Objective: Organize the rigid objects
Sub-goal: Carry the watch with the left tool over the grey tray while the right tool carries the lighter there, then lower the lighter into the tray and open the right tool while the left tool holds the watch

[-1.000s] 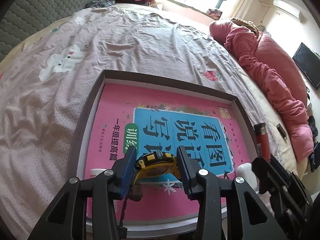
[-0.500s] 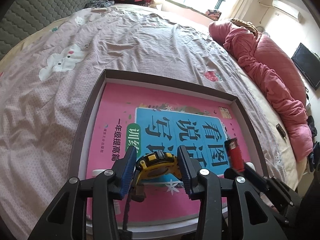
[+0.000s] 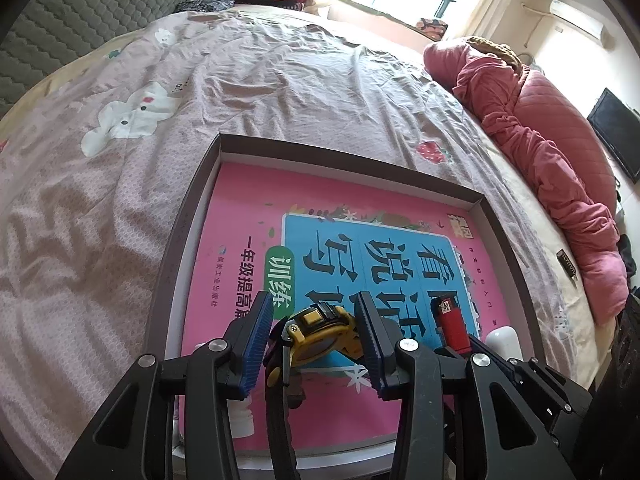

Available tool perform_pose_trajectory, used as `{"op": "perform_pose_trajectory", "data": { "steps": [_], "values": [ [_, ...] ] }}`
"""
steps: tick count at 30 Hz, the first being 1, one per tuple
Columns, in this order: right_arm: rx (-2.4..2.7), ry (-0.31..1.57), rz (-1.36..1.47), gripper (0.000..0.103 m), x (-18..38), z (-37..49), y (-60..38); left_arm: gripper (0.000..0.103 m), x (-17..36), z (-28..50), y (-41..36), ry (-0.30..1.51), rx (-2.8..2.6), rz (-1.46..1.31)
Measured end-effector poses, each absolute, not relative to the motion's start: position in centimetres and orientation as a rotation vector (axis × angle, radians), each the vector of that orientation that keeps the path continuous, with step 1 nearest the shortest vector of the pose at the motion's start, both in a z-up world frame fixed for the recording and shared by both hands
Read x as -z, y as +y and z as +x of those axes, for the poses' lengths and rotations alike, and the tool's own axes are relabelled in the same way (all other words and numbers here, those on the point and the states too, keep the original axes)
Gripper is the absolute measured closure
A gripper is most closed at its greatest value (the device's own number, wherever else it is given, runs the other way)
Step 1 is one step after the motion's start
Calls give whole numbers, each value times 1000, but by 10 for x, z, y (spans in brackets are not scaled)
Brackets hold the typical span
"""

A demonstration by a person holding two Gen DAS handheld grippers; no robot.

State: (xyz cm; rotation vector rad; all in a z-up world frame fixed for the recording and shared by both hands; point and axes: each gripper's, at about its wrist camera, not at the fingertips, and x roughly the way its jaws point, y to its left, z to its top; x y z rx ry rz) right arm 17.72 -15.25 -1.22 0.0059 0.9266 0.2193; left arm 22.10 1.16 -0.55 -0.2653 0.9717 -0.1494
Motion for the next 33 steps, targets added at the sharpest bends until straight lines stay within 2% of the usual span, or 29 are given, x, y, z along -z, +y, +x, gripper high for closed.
{"op": "perform_pose_trajectory", "data": {
  "steps": [33],
  "values": [
    [-247,1006,-36,80,12,180,-142,60,-2,200,15,954,205,-247]
  ]
}}
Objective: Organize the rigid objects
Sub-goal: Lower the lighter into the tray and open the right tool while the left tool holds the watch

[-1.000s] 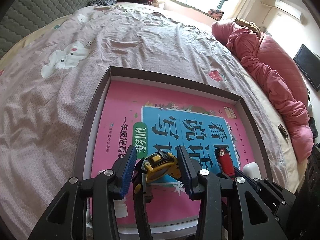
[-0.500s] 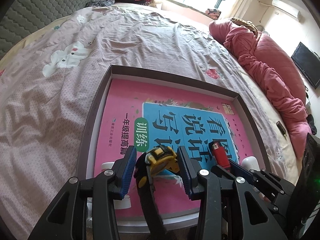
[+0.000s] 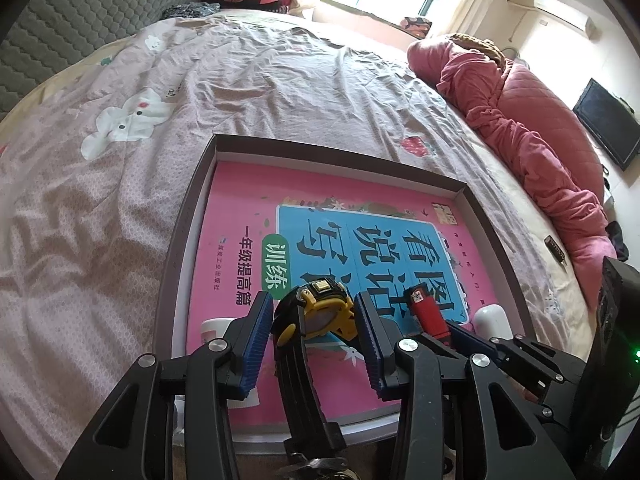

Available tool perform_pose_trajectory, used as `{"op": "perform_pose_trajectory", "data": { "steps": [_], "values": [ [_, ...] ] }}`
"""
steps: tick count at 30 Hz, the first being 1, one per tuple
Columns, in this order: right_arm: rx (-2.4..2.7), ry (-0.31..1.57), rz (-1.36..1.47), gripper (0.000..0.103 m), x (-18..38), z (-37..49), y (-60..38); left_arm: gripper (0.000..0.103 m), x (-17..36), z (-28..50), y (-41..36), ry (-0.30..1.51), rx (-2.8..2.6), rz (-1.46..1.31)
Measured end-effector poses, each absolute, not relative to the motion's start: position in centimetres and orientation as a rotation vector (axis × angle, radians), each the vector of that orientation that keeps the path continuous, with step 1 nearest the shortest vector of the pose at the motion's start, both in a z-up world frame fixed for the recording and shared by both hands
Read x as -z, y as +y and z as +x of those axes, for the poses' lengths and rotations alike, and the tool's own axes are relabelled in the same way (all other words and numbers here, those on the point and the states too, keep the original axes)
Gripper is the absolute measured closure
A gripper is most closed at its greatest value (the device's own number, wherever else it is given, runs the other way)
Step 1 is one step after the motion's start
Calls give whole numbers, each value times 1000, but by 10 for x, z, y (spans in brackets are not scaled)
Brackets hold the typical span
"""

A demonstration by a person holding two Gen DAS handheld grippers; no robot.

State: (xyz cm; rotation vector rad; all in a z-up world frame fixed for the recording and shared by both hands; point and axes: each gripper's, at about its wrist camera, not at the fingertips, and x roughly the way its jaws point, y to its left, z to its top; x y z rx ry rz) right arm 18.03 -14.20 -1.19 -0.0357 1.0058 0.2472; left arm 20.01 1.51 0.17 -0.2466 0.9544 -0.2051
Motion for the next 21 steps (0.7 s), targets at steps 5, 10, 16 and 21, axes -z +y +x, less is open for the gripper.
{"op": "perform_pose_trajectory", "data": {
  "steps": [5,10,16,21],
  "values": [
    [-254,1012,-42,79,11,181,-142,60,-2,198,15,954,214,-246],
    [-243,1006,-31,79,10,179,-143,60,-1,199,15,957,217,-243],
    [-229,950,-25,78,-3,167,-149,60,1,197,11,965,219,-237],
    [-216,927,-15,78,-8,155,-158,60,3,197,10,966,216,-236]
  ]
}}
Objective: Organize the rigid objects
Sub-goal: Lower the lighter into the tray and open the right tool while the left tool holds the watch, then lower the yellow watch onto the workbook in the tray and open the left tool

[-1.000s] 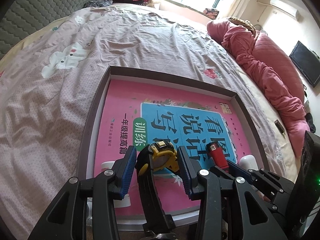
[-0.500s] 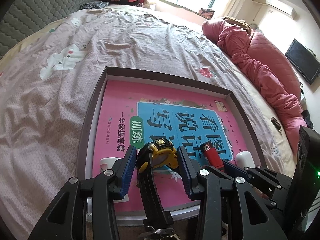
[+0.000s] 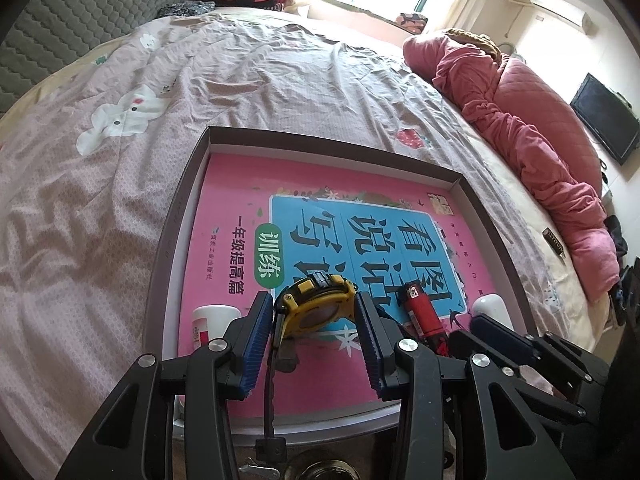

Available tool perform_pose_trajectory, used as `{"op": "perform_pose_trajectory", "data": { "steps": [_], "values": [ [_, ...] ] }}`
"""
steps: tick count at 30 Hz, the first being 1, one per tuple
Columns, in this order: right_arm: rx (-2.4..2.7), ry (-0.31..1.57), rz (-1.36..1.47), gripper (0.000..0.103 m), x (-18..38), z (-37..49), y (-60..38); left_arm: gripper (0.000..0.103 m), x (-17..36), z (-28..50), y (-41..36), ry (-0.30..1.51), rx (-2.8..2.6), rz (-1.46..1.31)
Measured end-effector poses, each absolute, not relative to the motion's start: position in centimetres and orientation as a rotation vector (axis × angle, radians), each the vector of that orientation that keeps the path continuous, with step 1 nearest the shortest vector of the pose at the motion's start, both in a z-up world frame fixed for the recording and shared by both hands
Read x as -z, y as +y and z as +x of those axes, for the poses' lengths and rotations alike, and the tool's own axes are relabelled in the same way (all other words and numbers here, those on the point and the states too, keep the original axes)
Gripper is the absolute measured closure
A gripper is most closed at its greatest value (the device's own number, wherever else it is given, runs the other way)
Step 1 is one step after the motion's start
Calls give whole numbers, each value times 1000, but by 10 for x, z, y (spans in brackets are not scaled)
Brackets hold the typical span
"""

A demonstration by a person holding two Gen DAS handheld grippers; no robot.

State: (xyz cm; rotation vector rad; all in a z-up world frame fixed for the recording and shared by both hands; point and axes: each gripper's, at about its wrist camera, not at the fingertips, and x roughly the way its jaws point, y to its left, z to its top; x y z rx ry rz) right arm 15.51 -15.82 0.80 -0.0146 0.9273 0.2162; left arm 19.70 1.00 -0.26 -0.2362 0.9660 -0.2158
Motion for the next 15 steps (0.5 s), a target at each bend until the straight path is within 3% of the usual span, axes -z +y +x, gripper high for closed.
{"op": "perform_pose_trajectory", "data": {
  "steps": [6,10,15],
  "values": [
    [-206,909,30,77,-14,141,-171,60,4,195,8,969,214,-232],
    [-204,886,51,67,-19,124,-178,60,3,195,6,968,213,-231],
    [-177,866,79,66,-19,111,-190,60,2,191,3,965,209,-232]
  ]
}}
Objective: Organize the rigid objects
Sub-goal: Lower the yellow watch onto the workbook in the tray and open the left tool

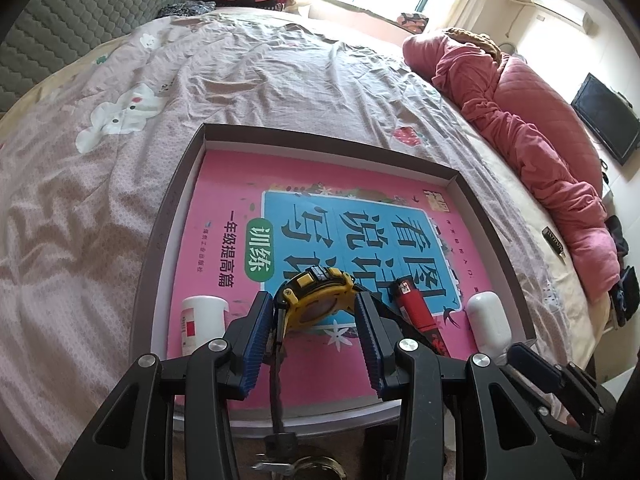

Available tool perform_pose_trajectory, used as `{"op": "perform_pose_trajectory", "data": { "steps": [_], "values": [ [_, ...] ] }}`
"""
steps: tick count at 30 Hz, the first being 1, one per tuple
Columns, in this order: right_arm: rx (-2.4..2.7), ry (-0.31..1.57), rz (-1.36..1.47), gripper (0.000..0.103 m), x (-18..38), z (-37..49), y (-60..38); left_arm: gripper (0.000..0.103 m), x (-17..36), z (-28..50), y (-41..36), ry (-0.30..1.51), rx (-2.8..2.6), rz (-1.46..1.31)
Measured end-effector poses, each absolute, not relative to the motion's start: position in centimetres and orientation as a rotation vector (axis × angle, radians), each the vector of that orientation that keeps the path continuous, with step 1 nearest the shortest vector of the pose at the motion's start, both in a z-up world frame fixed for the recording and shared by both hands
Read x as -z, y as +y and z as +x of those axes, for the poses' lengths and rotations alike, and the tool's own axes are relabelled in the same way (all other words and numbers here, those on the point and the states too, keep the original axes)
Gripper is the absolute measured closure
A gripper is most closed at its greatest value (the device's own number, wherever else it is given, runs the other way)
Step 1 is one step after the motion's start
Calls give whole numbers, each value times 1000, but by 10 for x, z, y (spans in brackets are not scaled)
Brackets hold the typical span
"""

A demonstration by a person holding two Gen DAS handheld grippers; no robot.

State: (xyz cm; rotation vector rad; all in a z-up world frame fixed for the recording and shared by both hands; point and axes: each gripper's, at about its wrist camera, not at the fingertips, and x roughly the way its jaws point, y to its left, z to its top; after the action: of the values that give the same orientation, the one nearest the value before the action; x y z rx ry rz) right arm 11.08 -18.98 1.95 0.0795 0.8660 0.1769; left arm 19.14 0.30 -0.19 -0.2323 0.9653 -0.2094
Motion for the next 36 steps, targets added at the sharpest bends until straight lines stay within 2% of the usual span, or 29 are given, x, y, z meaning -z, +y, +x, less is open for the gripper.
{"op": "perform_pose_trajectory", "data": {
  "steps": [20,36],
  "values": [
    [-99,763,155,57,-37,83,-219,58,-16,168,5,933,203,-232],
    [-89,714,125,50,-39,67,-215,41,-44,143,15,878,189,-248]
  ]
}}
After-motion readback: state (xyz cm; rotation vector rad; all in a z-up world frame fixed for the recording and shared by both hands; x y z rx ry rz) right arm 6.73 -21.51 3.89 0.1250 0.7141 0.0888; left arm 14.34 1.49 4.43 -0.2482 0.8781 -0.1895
